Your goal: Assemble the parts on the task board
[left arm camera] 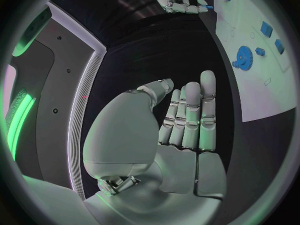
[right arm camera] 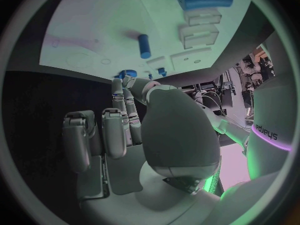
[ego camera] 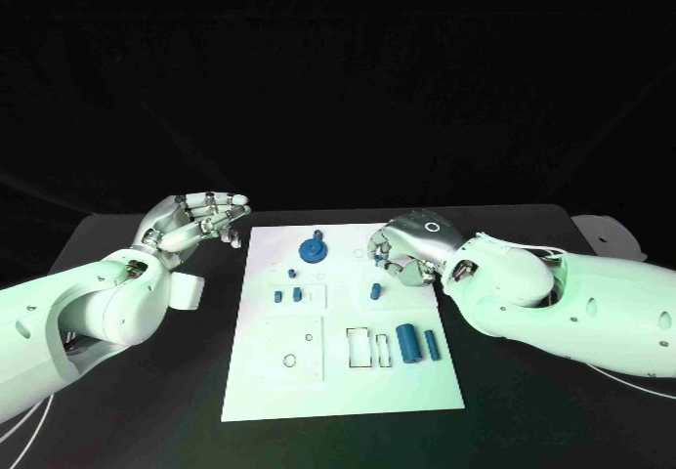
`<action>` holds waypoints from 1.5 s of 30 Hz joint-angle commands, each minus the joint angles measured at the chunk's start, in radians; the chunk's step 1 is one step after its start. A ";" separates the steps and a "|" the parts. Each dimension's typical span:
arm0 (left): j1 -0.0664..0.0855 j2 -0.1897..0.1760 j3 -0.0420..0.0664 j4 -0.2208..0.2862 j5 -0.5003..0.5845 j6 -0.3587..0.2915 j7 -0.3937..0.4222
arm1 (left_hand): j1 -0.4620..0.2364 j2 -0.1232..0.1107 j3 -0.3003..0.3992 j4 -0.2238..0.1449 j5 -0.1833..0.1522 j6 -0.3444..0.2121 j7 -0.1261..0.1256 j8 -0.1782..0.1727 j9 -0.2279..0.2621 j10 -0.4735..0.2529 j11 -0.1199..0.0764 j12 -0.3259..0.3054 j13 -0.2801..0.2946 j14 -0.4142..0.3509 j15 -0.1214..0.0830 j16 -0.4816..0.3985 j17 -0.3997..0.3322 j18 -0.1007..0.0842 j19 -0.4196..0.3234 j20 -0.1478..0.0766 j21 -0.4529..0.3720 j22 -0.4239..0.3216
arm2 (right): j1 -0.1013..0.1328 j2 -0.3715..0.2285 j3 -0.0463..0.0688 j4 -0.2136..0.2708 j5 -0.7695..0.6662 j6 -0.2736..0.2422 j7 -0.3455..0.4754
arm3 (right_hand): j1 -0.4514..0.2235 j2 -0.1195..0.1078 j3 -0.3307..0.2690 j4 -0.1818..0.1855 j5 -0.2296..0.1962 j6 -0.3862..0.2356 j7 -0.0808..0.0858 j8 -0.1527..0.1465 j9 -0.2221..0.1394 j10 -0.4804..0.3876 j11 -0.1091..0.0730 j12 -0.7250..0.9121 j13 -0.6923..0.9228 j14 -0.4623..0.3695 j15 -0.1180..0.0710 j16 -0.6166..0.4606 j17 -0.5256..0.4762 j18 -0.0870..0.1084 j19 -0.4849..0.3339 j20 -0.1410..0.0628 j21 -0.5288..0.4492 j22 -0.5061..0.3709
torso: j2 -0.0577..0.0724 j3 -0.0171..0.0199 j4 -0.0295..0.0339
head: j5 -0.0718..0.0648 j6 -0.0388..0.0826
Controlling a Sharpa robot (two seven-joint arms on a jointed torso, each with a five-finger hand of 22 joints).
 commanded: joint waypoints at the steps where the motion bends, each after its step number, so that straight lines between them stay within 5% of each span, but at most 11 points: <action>1: -0.001 0.005 0.000 0.000 0.009 0.000 0.005 | 0.006 -0.002 -0.001 -0.003 0.005 -0.009 0.002 0.000 -0.001 -0.009 -0.002 0.004 0.000 -0.008 0.002 -0.005 -0.001 0.005 0.000 0.006 -0.003 -0.001 | -0.005 0.018 0.001 0.039 0.010 -0.045 0.015 | -0.005 0.002 0.002 -0.007 -0.001 0.004 -0.001 0.004 0.001 0.015 -0.009 -0.002 0.001 0.063 -0.006 -0.002 0.079 -0.005 0.091 -0.008 0.001 0.248 | -0.001 0.0001 0.0031 | 0.018 0.001; 10: -0.002 0.014 -0.001 -0.003 0.012 -0.004 0.006 | 0.006 -0.002 -0.001 -0.003 0.005 -0.009 0.002 0.000 -0.001 -0.009 -0.002 0.004 0.000 -0.008 0.002 -0.005 -0.001 0.005 0.000 0.006 -0.003 -0.001 | -0.041 0.081 0.000 0.090 0.028 -0.094 0.038 | -0.004 0.001 0.003 -0.009 0.000 0.003 0.000 0.004 0.002 0.015 -0.009 -0.003 0.001 0.063 -0.006 -0.002 0.078 -0.006 0.091 -0.008 0.002 0.248 | -0.002 -0.0039 0.0021 | 0.098 -0.007; 22: -0.002 0.023 -0.002 -0.002 0.013 -0.008 0.005 | 0.006 -0.002 -0.001 -0.004 0.005 -0.011 0.003 0.000 -0.002 -0.012 -0.001 0.006 0.001 -0.009 0.003 -0.005 -0.002 0.005 -0.001 0.007 -0.004 -0.001 | -0.143 0.168 -0.002 0.030 0.044 -0.161 0.076 | -0.004 0.001 0.004 -0.012 0.002 0.002 0.001 0.003 0.002 0.015 -0.008 -0.005 0.002 0.063 -0.006 -0.002 0.078 -0.005 0.090 -0.008 -0.001 0.247 | -0.001 -0.0054 0.0021 | 0.181 -0.042; 31: -0.002 0.026 -0.002 0.000 0.013 -0.009 0.005 | 0.006 -0.002 -0.001 -0.004 0.005 -0.011 0.003 0.000 -0.002 -0.012 -0.001 0.006 0.001 -0.009 0.003 -0.005 -0.002 0.005 -0.001 0.007 -0.004 -0.001 | -0.197 0.210 -0.004 -0.029 0.045 -0.174 0.093 | -0.005 0.001 0.004 -0.013 0.003 0.001 0.001 0.003 0.002 0.015 -0.008 -0.006 0.002 0.063 -0.005 -0.002 0.078 -0.005 0.090 -0.008 -0.002 0.247 | -0.002 -0.0052 0.0020 | 0.201 -0.060; 45: -0.002 0.026 -0.002 0.002 0.013 -0.008 0.005 | 0.005 -0.002 -0.001 -0.004 0.005 -0.012 0.003 0.000 -0.002 -0.014 -0.001 0.007 0.001 -0.010 0.004 -0.005 -0.002 0.005 -0.001 0.008 -0.004 -0.002 | -0.216 0.226 -0.009 -0.067 0.031 -0.148 0.086 | -0.007 0.000 0.004 -0.015 0.003 0.000 0.002 0.002 0.002 0.014 -0.007 -0.007 0.002 0.063 -0.005 -0.002 0.078 -0.004 0.089 -0.008 -0.004 0.246 | -0.002 -0.0054 0.0018 | 0.204 -0.071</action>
